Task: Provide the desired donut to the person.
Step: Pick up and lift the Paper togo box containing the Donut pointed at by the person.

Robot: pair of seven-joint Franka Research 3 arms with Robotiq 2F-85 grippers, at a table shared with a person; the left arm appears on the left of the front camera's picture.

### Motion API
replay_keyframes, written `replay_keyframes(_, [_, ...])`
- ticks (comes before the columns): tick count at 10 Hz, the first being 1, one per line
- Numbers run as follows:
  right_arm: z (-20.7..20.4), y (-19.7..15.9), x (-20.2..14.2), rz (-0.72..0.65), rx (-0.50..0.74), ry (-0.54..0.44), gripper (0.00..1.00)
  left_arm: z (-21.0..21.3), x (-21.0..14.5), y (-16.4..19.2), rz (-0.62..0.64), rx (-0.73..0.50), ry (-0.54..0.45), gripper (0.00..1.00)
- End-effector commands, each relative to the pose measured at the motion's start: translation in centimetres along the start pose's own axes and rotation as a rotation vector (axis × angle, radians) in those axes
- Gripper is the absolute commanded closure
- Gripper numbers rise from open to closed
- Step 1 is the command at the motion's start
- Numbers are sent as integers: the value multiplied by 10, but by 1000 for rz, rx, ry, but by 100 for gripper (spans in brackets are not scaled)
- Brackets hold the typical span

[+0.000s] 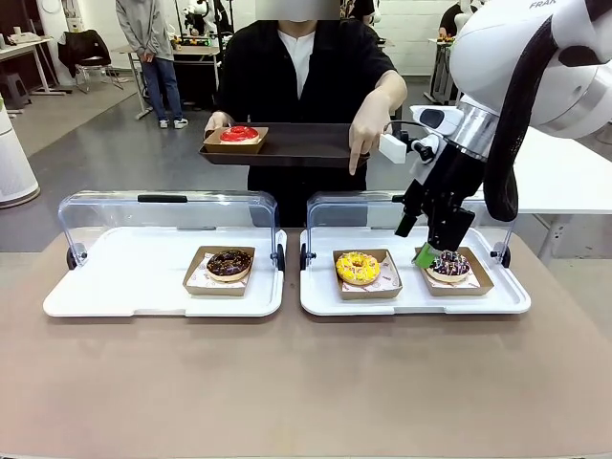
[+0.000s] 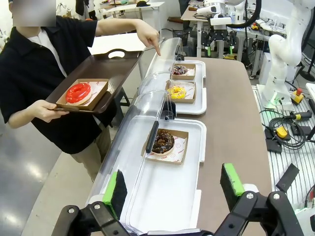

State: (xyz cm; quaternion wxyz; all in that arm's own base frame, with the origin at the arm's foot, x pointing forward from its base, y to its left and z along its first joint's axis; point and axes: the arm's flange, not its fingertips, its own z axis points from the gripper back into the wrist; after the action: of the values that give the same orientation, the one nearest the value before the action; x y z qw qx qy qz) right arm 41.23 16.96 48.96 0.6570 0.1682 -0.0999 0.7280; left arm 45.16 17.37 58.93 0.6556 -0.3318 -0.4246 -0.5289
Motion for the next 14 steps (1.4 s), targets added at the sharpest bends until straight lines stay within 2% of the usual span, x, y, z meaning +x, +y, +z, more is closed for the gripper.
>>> replay_keyframes(1, [-1,0,0,-2,-6,20,0,1,2,-1,4,1,-6,0])
replay_keyframes(3, [0,0,0,0,0,0,0,1,2,-1,4,1,-6,0])
replay_keyframes(4, [-13,-9,8,-81,-35,37,0,1,2,-1,4,1,-6,0])
replay_keyframes(5, [-26,-15,14,-125,-77,91,0,1,2,-1,4,1,-6,0])
replay_keyframes(9, [-80,-30,37,-130,-111,331,0,1,2,-1,4,1,-6,0])
replay_keyframes(12, [-105,-40,27,-125,-70,357,0,1,2,-1,4,1,-6,0])
replay_keyframes(14, [-114,-47,15,-98,-86,332,0,1,2,-1,4,1,-6,0])
